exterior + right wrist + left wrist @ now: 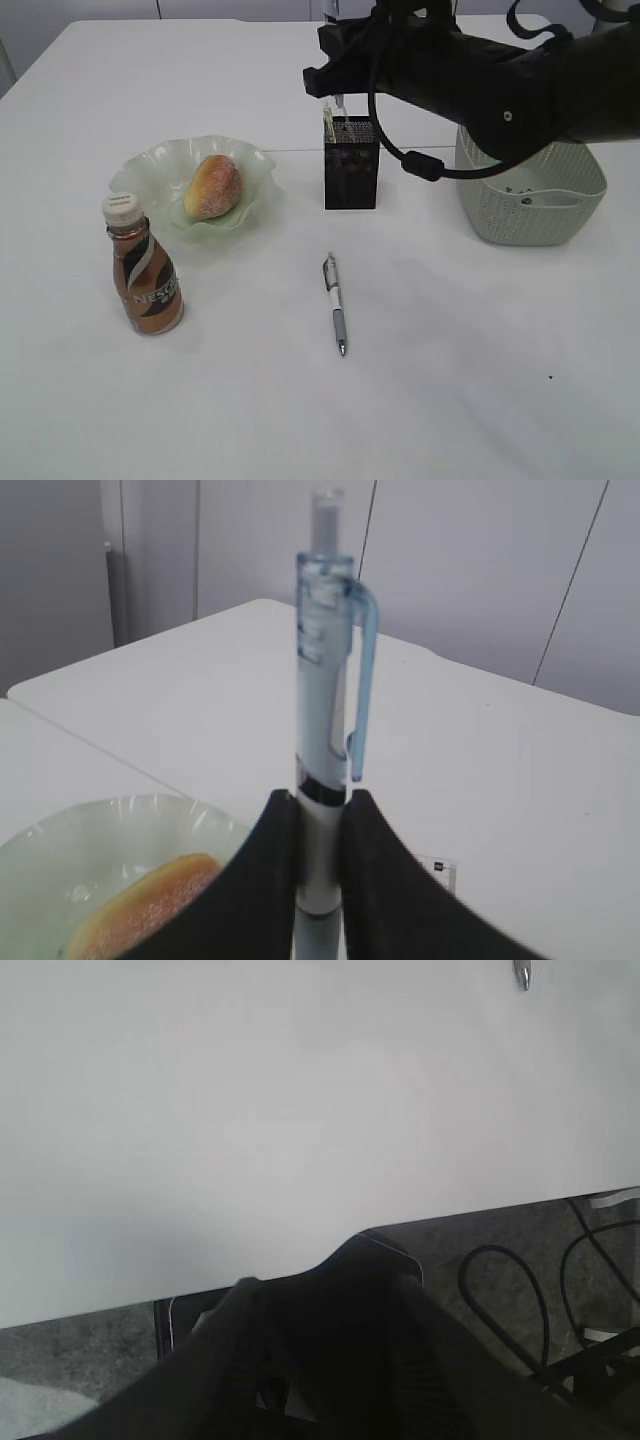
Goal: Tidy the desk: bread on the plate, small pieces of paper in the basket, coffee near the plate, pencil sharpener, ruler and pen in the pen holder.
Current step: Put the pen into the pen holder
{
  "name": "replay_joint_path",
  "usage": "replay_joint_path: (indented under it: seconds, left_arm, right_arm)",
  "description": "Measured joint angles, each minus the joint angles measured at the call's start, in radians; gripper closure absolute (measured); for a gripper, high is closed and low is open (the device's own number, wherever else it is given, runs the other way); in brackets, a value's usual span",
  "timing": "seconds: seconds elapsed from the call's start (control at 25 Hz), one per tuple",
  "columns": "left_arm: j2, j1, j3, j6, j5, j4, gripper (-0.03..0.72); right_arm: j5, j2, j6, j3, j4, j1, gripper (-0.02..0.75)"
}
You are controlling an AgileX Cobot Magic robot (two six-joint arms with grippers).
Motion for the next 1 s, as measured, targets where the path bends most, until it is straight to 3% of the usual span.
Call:
replay_joint_path:
  seconds: [0.36, 1.0]
  left_arm:
    - [0.000, 0.000, 0.000, 0.000, 0.000, -0.014, 0.381]
    - [0.000, 0.000, 0.000, 0.000, 0.000, -0.017, 0.409]
  right_arm:
    - [-0.030, 0.167, -0.005, -0.181, 0.160, -0.051, 0.648]
    - [0.153, 0.373, -0.011, -0.395, 0.182, -0.099, 0.647]
